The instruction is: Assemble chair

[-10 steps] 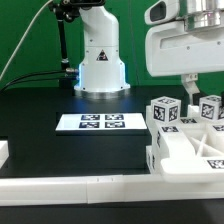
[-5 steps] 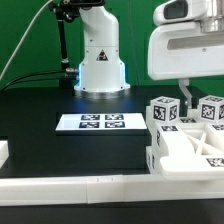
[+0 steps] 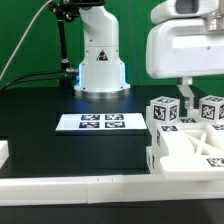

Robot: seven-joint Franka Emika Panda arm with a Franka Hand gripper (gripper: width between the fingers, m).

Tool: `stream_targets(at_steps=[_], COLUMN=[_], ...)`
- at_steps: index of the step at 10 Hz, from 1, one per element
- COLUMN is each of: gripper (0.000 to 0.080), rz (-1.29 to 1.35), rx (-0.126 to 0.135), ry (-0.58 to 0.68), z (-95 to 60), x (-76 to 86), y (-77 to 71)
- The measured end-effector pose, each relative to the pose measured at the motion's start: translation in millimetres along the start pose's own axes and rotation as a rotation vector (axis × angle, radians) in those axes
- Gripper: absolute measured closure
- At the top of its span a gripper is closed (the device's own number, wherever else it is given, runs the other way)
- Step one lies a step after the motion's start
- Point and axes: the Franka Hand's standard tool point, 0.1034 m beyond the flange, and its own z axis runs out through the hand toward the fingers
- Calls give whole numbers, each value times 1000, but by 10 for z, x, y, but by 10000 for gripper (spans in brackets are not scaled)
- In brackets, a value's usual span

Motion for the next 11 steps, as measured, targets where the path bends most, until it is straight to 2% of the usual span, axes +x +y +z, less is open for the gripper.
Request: stream_targets(at_steps=[2, 3, 6, 11], gripper=[150, 150, 517, 515], rz=[-300, -320, -277, 115], rx=[-30, -32, -33, -39], ry=[-56, -56, -57, -41], z=[91, 92, 102, 108], x=[42, 41, 31, 33], y=[-58, -45, -31, 1])
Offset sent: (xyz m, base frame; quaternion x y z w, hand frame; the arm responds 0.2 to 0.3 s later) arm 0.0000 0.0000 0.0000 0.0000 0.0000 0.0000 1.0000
